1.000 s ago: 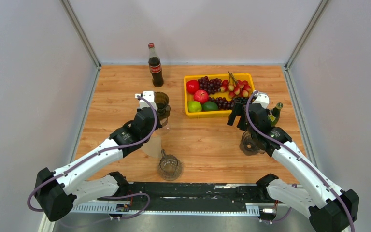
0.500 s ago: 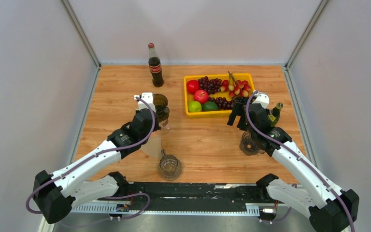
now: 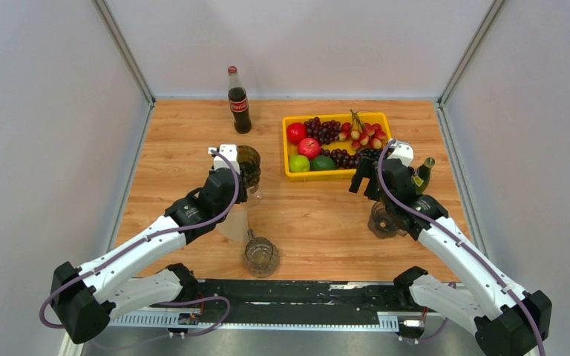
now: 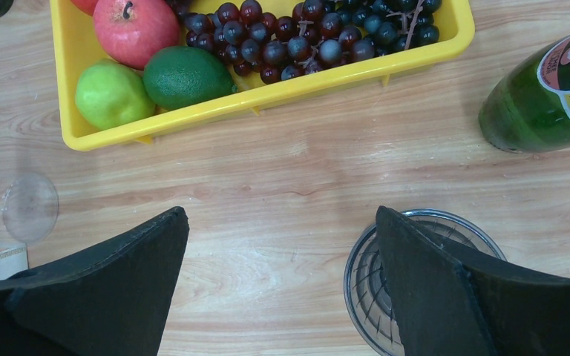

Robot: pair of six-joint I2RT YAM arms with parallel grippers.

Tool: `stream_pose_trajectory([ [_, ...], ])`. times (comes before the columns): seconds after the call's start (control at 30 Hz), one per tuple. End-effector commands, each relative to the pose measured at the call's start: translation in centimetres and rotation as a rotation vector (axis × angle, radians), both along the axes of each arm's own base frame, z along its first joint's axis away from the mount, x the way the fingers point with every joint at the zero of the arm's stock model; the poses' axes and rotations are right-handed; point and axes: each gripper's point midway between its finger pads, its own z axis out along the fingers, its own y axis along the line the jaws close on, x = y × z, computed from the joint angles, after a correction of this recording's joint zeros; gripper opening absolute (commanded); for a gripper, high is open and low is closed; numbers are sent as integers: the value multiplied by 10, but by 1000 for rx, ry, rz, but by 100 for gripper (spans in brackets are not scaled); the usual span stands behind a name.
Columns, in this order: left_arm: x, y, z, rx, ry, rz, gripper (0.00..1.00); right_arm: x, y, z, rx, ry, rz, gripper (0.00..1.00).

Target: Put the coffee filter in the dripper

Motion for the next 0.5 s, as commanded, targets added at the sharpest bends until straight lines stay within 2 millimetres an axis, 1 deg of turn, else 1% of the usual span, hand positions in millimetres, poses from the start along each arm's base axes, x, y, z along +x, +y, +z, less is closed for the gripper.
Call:
stream_pose_trajectory([
  [0.0,-3,0,4,-1,-3,-22,49,5,3,4,4,-29,15,100],
  [0.03,-3,-1,4,-1,-3,-28,53,5,3,4,3,-28,15,100],
  [0.2,-5,-2,5,-5,-2,-45,65,4,4,4,5,-26,19,100],
  [0.3,-7,-4,8,-10,-4,-62,75,5,4,4,6,-27,21,100],
  [0.33,-7,-4,9,-13,-5,-66,77,5,4,4,6,-27,20,100],
  [0.4,-9,-5,11,-20,-8,-74,86,4,5,4,6,-24,24,100],
  [0.43,-10,-6,13,-27,-13,-81,89,4,5,3,5,-24,23,100],
  [0.47,-10,-6,15,-30,-15,-83,97,4,5,4,6,-25,26,100],
])
